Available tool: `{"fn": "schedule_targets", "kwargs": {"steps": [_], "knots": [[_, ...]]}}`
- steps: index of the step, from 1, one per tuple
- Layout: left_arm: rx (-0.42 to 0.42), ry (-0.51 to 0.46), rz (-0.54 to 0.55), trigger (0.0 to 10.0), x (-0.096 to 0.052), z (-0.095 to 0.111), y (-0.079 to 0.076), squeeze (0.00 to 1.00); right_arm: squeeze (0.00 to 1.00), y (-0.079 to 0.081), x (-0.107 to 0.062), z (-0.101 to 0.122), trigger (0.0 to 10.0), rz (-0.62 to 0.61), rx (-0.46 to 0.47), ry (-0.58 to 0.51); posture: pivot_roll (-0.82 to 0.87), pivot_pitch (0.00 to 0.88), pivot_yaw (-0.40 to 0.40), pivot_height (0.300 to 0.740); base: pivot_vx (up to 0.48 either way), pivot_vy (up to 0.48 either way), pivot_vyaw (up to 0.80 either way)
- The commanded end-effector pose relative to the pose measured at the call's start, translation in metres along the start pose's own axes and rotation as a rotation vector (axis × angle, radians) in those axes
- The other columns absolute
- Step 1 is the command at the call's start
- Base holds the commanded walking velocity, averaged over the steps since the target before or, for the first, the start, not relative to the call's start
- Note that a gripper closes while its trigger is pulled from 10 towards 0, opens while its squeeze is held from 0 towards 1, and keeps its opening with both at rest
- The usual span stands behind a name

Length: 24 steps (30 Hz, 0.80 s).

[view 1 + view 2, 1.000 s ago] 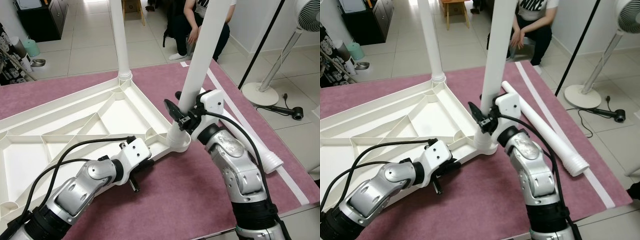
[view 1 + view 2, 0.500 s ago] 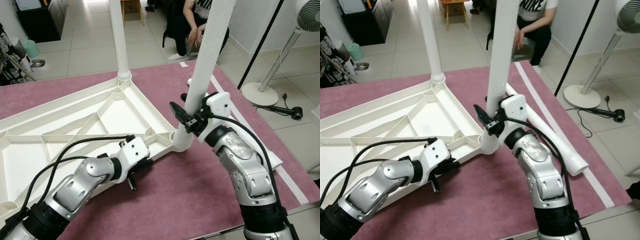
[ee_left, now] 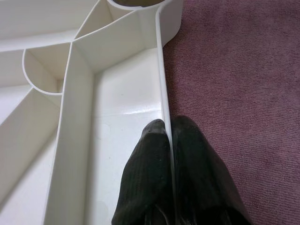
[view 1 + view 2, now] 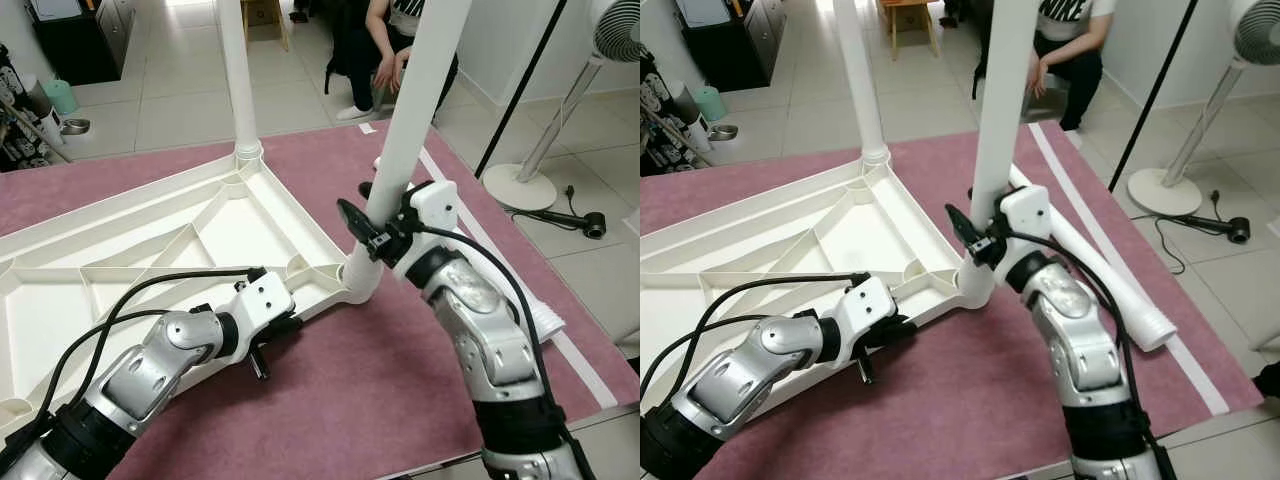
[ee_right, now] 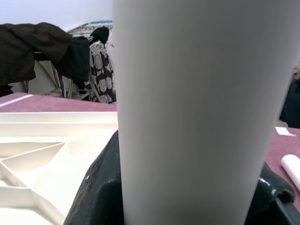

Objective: Building children table

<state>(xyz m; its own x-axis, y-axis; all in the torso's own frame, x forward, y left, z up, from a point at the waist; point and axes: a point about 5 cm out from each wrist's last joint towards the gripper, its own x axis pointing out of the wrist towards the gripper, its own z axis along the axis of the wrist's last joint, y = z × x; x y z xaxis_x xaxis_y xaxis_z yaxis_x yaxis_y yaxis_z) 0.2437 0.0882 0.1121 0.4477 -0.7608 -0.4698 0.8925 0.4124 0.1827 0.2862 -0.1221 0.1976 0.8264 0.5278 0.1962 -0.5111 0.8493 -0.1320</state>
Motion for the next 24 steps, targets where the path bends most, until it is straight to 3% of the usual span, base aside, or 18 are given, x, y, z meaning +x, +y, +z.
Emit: {"fn": "schedule_targets", "kwargs": {"steps": [1, 12, 24], "knots": [[0.016, 0.052, 0.066, 10.0, -0.008, -0.008, 0.011, 0.00, 0.00, 0.002, 0.003, 0.002, 10.0, 0.016, -0.010, -0.016, 0.02, 0.000, 0.071, 0.740, 0.000, 0.000, 0.00], [0.009, 0.054, 0.064, 10.0, -0.010, -0.009, 0.010, 0.00, 0.00, 0.007, 0.010, -0.008, 10.0, 0.048, 0.034, -0.003, 0.03, 0.000, 0.074, 0.740, 0.000, 0.000, 0.00], [0.006, 0.053, 0.070, 10.0, -0.008, -0.009, 0.010, 0.00, 0.00, 0.013, -0.001, -0.006, 10.0, 0.051, 0.051, 0.000, 0.02, 0.000, 0.068, 0.740, 0.000, 0.000, 0.00]]}}
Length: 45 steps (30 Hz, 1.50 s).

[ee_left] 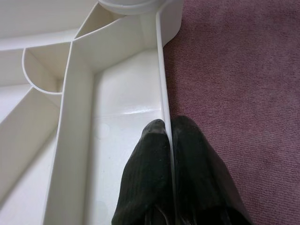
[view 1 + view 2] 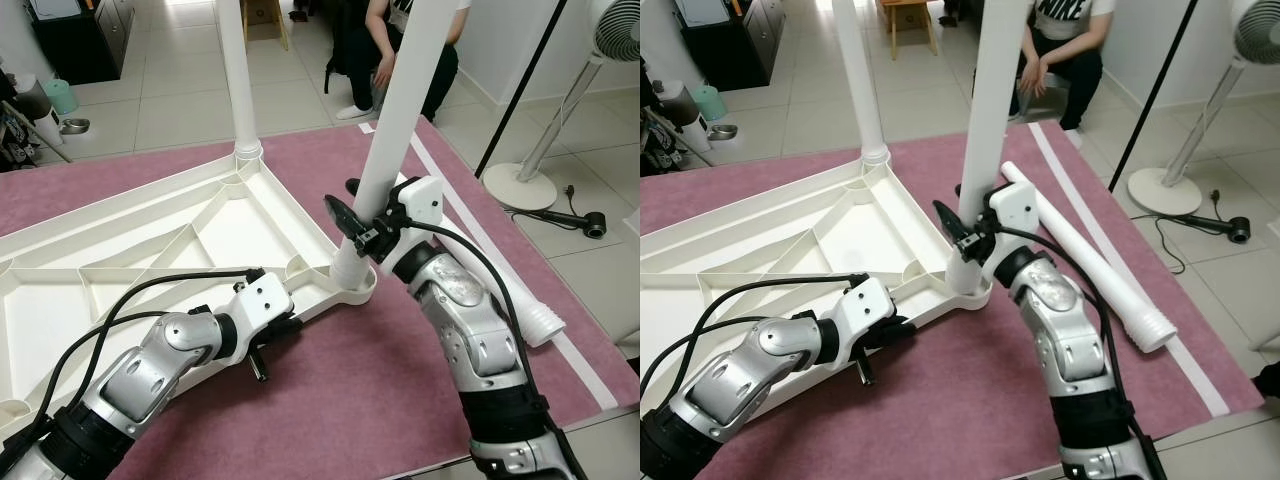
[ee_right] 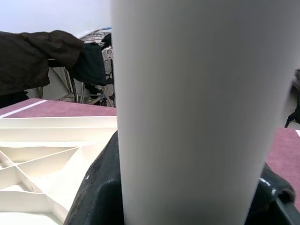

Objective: Building children table

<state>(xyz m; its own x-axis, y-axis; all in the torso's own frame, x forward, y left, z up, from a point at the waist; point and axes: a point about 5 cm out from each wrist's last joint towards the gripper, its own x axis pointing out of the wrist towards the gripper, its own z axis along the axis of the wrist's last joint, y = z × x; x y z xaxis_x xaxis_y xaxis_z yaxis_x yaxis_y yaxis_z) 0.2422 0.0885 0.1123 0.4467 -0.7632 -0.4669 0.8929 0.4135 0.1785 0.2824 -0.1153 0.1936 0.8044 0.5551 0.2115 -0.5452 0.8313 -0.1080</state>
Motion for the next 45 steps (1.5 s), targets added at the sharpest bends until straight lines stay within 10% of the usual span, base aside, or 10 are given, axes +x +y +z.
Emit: {"fn": "schedule_targets", "kwargs": {"steps": [1, 22, 45], "knots": [[0.010, 0.056, 0.071, 10.0, -0.007, -0.009, 0.011, 0.00, 0.00, 0.004, -0.004, -0.004, 10.0, 0.005, 0.020, 0.025, 0.02, 0.000, 0.070, 0.740, 0.000, 0.000, 0.00], [0.013, 0.063, 0.072, 10.0, -0.007, -0.010, 0.013, 0.00, 0.00, -0.011, -0.008, -0.006, 10.0, -0.054, -0.010, 0.045, 0.02, 0.000, 0.077, 0.740, 0.000, 0.000, 0.00], [0.008, 0.063, 0.078, 10.0, -0.008, -0.010, 0.011, 0.00, 0.00, -0.031, 0.005, -0.014, 10.0, 0.229, -0.021, 0.200, 0.04, 0.000, 0.073, 0.740, 0.000, 0.000, 0.00]]}}
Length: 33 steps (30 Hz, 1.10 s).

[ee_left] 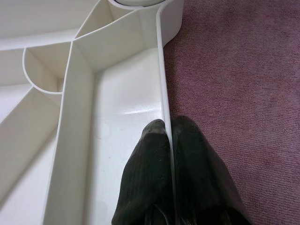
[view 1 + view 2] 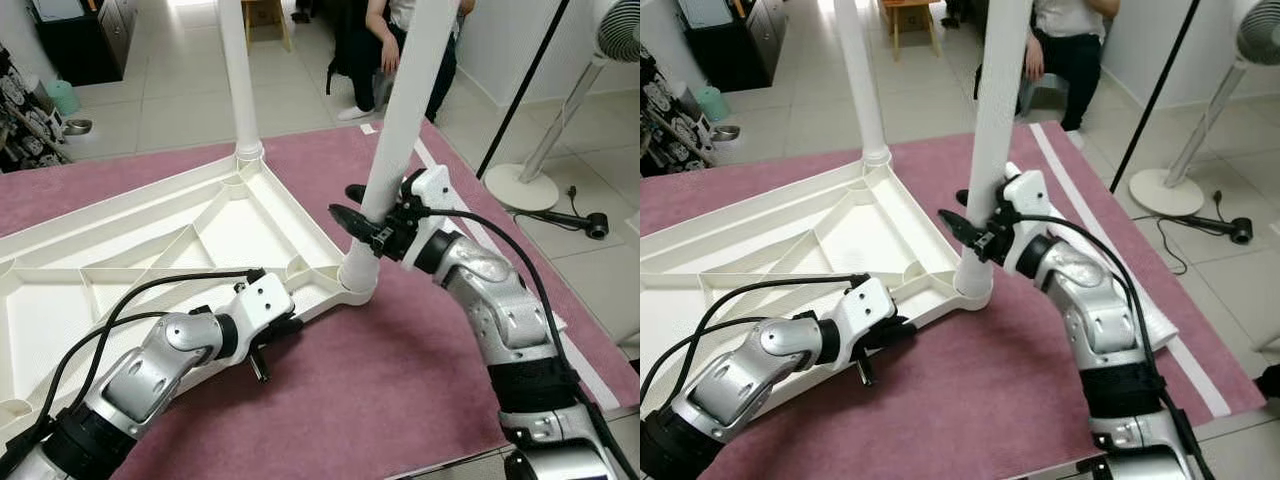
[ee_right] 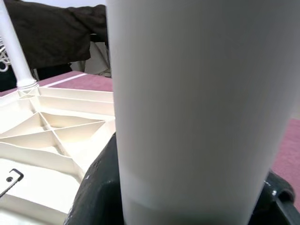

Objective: Building children table

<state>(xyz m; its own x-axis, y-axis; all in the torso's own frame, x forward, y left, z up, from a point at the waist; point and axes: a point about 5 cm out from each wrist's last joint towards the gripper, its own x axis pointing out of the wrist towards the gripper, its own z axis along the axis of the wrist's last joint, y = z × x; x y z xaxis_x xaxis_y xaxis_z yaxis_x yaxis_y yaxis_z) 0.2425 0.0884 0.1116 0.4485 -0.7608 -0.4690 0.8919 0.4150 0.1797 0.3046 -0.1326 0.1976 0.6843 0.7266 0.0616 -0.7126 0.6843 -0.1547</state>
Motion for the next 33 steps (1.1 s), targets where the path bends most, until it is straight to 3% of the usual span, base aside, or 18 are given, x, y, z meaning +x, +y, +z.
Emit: {"fn": "schedule_targets", "kwargs": {"steps": [1, 6, 13, 20, 33], "knots": [[0.008, 0.060, 0.076, 10.0, -0.008, -0.009, 0.011, 0.00, 0.00, -0.003, -0.003, -0.013, 10.0, 0.002, 0.004, 0.078, 0.04, 0.000, 0.073, 0.740, 0.000, 0.000, 0.00], [0.007, 0.056, 0.078, 10.0, -0.007, -0.009, 0.010, 0.00, 0.00, 0.005, -0.002, -0.023, 10.0, 0.091, -0.003, 0.147, 0.03, 0.000, 0.075, 0.740, 0.000, 0.000, 0.00], [0.008, 0.054, 0.079, 10.0, -0.006, -0.008, 0.009, 0.00, 0.00, -0.001, 0.002, -0.030, 10.0, 0.035, -0.015, 0.185, 0.03, 0.000, 0.072, 0.740, 0.000, 0.000, 0.00], [0.006, 0.055, 0.079, 10.0, -0.006, -0.009, 0.009, 0.00, 0.00, -0.005, 0.003, -0.040, 10.0, -0.088, 0.032, 0.183, 0.03, 0.000, 0.072, 0.740, 0.000, 0.000, 0.00], [0.005, 0.057, 0.078, 10.0, -0.007, -0.009, 0.009, 0.00, 0.00, 0.004, -0.002, -0.054, 10.0, -0.161, 0.020, 0.236, 0.03, 0.000, 0.076, 0.740, 0.000, 0.000, 0.00]]}}
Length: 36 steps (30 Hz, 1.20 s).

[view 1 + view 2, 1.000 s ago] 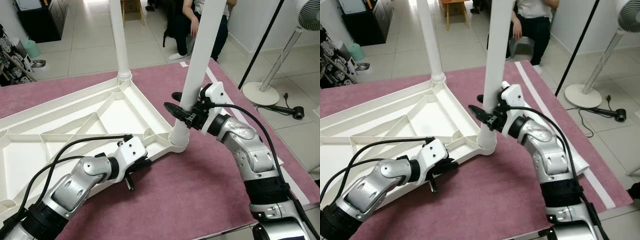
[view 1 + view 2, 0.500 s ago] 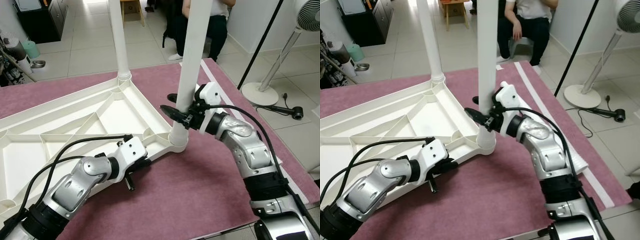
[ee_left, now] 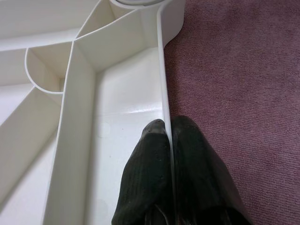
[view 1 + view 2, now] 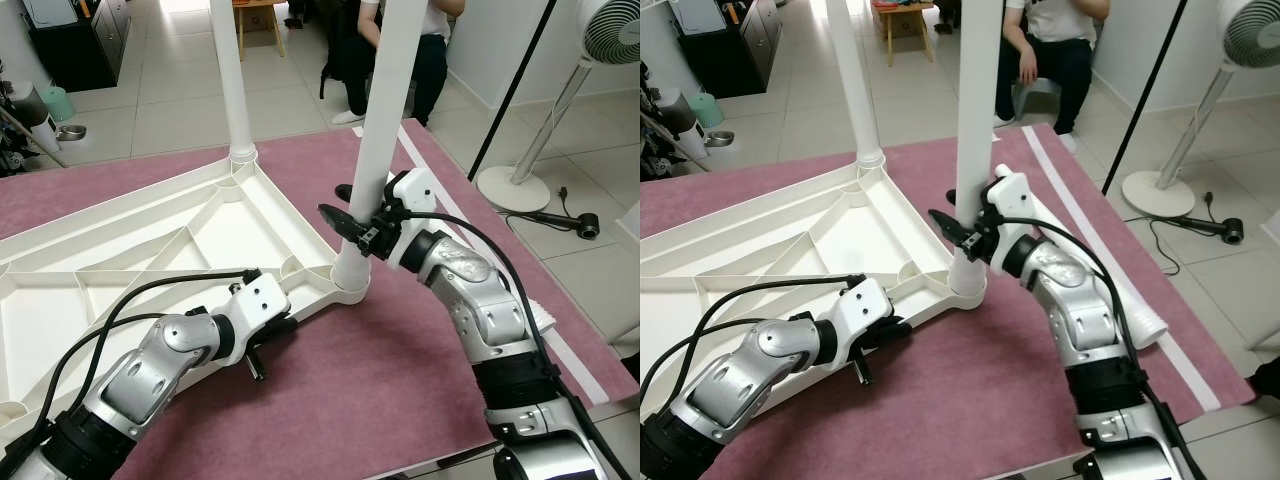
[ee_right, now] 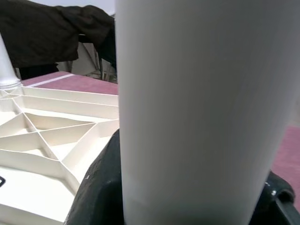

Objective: Building children table

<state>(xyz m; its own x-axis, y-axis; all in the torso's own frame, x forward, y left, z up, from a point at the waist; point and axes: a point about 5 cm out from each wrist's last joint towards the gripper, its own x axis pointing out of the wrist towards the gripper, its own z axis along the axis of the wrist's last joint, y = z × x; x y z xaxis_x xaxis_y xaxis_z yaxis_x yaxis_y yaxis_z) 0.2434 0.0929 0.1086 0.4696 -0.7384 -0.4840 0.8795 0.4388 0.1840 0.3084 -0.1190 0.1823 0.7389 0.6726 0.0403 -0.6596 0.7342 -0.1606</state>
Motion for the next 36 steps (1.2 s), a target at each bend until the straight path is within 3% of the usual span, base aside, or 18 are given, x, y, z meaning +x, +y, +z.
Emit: {"fn": "schedule_targets", "kwargs": {"steps": [1, 6, 11, 19, 26, 28, 36], "knots": [[0.013, 0.033, 0.053, 10.0, -0.0048, -0.0044, 0.0073, 0.00, 0.00, -0.0051, -0.0116, -0.0423, 10.0, -0.117, 0.010, 0.226, 0.03, 0.000, 0.076, 0.740, 0.000, 0.000, 0.00], [0.013, 0.031, 0.052, 10.0, -0.0040, -0.0037, 0.0074, 0.00, 0.00, -0.0096, -0.0092, -0.0435, 10.0, -0.237, -0.020, 0.234, 0.03, 0.000, 0.075, 0.740, 0.000, 0.000, 0.00], [0.013, 0.029, 0.052, 10.0, -0.0035, -0.0031, 0.0075, 0.00, 0.00, -0.0106, -0.0092, -0.0425, 10.0, -0.345, 0.017, 0.188, 0.03, 0.000, 0.072, 0.740, 0.000, 0.000, 0.00], [0.013, 0.029, 0.053, 10.0, -0.0042, -0.0032, 0.0081, 0.00, 0.00, -0.0077, -0.0119, -0.0451, 10.0, -0.405, 0.041, 0.174, 0.03, 0.000, 0.076, 0.740, 0.000, 0.000, 0.00], [0.018, 0.027, 0.051, 10.0, -0.0038, -0.0014, 0.0105, 0.00, 0.00, -0.0091, -0.0100, -0.0425, 10.0, -0.625, 0.059, 0.151, 0.03, 0.000, 0.077, 0.740, 0.000, 0.000, 0.00], [0.019, 0.025, 0.052, 10.0, -0.0037, -0.0009, 0.0107, 0.00, 0.00, -0.0094, -0.0084, -0.0411, 10.0, -0.701, 0.027, 0.159, 0.03, 0.000, 0.076, 0.740, 0.000, 0.000, 0.00], [0.016, 0.025, 0.052, 10.0, -0.0040, -0.0013, 0.0097, 0.00, 0.00, -0.0040, -0.0045, -0.0460, 10.0, -0.790, -0.032, 0.224, 0.03, 0.000, 0.071, 0.740, 0.000, 0.000, 0.00]]}}
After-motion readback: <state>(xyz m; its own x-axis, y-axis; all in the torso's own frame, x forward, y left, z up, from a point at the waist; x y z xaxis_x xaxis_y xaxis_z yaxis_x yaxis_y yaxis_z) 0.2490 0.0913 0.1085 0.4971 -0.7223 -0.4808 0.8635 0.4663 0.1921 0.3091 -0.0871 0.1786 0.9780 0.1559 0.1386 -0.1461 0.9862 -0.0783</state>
